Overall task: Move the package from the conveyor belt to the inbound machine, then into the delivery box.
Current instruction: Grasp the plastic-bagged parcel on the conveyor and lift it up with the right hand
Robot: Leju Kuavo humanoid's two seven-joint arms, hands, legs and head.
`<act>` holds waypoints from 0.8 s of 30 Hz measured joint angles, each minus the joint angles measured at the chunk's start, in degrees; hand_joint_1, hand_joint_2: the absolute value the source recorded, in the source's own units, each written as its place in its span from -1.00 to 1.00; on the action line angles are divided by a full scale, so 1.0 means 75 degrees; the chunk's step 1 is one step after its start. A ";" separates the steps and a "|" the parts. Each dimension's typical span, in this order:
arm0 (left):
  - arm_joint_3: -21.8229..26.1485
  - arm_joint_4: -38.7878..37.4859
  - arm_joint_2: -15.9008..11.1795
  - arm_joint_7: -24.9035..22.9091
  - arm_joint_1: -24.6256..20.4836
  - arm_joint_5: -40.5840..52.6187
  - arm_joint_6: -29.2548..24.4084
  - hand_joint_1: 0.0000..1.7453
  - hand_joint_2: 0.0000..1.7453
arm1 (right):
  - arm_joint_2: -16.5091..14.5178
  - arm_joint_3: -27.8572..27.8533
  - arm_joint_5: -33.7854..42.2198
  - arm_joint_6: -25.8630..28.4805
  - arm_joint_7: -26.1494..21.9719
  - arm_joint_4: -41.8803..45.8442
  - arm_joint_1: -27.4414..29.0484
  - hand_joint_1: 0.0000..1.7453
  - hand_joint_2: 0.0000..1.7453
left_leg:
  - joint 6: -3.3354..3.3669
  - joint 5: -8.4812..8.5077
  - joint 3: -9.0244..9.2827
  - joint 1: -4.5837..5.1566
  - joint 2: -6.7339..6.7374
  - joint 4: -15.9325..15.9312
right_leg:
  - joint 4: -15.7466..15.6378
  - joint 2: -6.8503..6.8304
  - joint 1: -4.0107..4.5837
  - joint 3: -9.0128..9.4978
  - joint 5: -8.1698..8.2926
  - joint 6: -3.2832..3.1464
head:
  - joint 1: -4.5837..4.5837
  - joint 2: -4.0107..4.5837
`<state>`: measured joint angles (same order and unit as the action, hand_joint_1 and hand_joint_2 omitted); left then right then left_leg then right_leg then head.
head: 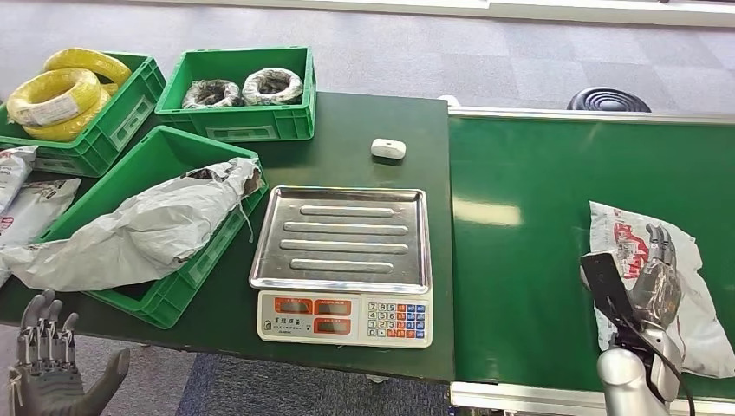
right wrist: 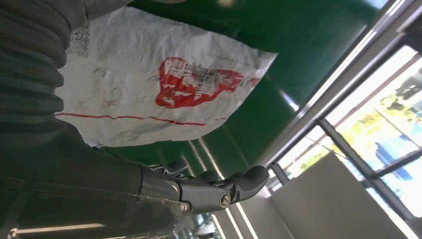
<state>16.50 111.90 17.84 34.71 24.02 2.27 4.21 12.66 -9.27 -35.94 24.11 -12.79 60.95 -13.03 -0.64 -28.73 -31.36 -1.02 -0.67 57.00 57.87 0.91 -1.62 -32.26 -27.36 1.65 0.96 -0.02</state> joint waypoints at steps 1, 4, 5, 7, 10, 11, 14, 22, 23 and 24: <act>-0.0094 -0.0041 -0.0069 -0.0023 -0.0028 -0.0023 -0.0074 -1.00 1.00 | 0.0145 -0.0046 -0.0020 -0.0031 0.0166 -0.0375 -0.0156 -1.00 1.00 | 0.0000 0.0000 -0.0003 0.0000 -0.0002 0.0000 | 0.0000 -0.0003 0.0000 -0.0001 0.0000 0.0000 | -0.0001 0.0000; -0.0348 -0.0157 -0.0256 -0.0090 -0.0144 -0.0052 -0.0271 -1.00 1.00 | 0.0529 -0.0181 -0.0134 -0.0250 0.0604 -0.1528 -0.0631 -1.00 1.00 | 0.0000 0.0000 -0.0005 0.0000 0.0000 -0.0001 | 0.0000 -0.0004 0.0000 0.0000 0.0000 0.0000 | -0.0003 0.0000; -0.0415 -0.0181 -0.0305 -0.0106 -0.0176 -0.0054 -0.0324 -1.00 1.00 | 0.0617 -0.0214 -0.0208 -0.0354 0.0821 -0.1880 -0.0764 -1.00 1.00 | 0.0001 0.0000 -0.0005 0.0001 0.0001 -0.0001 | 0.0000 -0.0004 0.0000 0.0000 0.0000 0.0000 | -0.0003 0.0000; -0.0528 -0.0203 -0.0389 -0.0141 -0.0222 -0.0055 -0.0410 -1.00 1.00 | 0.0755 -0.0257 -0.0368 -0.0505 0.1207 -0.2570 -0.0986 -1.00 1.00 | 0.0001 0.0000 -0.0006 0.0001 0.0001 -0.0001 | 0.0000 -0.0004 0.0000 0.0000 0.0000 0.0000 | -0.0004 0.0000; -0.0626 -0.0204 -0.0460 -0.0191 -0.0259 -0.0055 -0.0488 -1.00 1.00 | 0.0860 -0.0264 -0.0557 -0.0649 0.1553 -0.3373 -0.1203 -1.00 1.00 | 0.0001 0.0000 -0.0009 0.0001 -0.0001 -0.0001 | 0.0000 -0.0004 -0.0001 -0.0002 0.0000 0.0000 | -0.0002 0.0000; -0.0644 -0.0203 -0.0471 -0.0206 -0.0263 -0.0055 -0.0512 -1.00 1.00 | 0.0872 -0.0263 -0.0629 -0.0749 0.1705 -0.3592 -0.1269 -1.00 1.00 | 0.0001 -0.0001 -0.0009 0.0001 0.0000 -0.0001 | 0.0000 -0.0004 0.0000 -0.0002 0.0000 0.0000 | -0.0001 0.0000; -0.0681 -0.0203 -0.0482 -0.0247 -0.0263 -0.0054 -0.0557 -1.00 1.00 | 0.0882 -0.0256 -0.0878 -0.1169 0.2295 -0.4147 -0.1491 -1.00 1.00 | 0.0001 -0.0001 -0.0006 -0.0001 0.0001 -0.0001 | 0.0000 -0.0004 0.0002 -0.0003 -0.0001 0.0000 | -0.0001 0.0000; -0.0727 -0.0180 -0.0476 -0.0434 -0.0271 0.0012 -0.0557 -1.00 1.00 | 0.0888 -0.0230 -0.1174 -0.1995 0.2897 -0.4774 -0.1998 0.98 1.00 | 0.0003 -0.0001 0.0020 -0.0001 0.0003 0.0000 | -0.0001 -0.0004 0.0003 0.0029 -0.0003 0.0002 | -0.0004 0.0000; -0.0728 -0.0177 -0.0475 -0.0448 -0.0271 0.0023 -0.0553 -1.00 1.00 | 0.0890 -0.0229 -0.1196 -0.2039 0.2909 -0.4790 -0.2044 0.98 1.00 | 0.0003 -0.0001 0.0023 -0.0001 0.0003 0.0001 | -0.0001 -0.0003 0.0003 0.0033 -0.0003 0.0002 | -0.0004 0.0000; -0.0729 -0.0176 -0.0475 -0.0456 -0.0271 0.0027 -0.0549 -1.00 1.00 | 0.0896 -0.0229 -0.1212 -0.2065 0.2913 -0.4804 -0.2088 0.98 1.00 | 0.0003 -0.0002 0.0028 -0.0001 0.0004 0.0002 | -0.0002 -0.0003 0.0002 0.0036 -0.0002 0.0003 | -0.0004 0.0000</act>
<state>11.03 110.57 14.27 31.29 21.99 2.47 0.09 19.38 -10.99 -45.04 8.62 9.06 24.92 -28.69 -0.61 -28.74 -31.15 -1.02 -0.65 57.01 57.85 0.89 -1.60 -31.99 -27.37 1.67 0.93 -0.02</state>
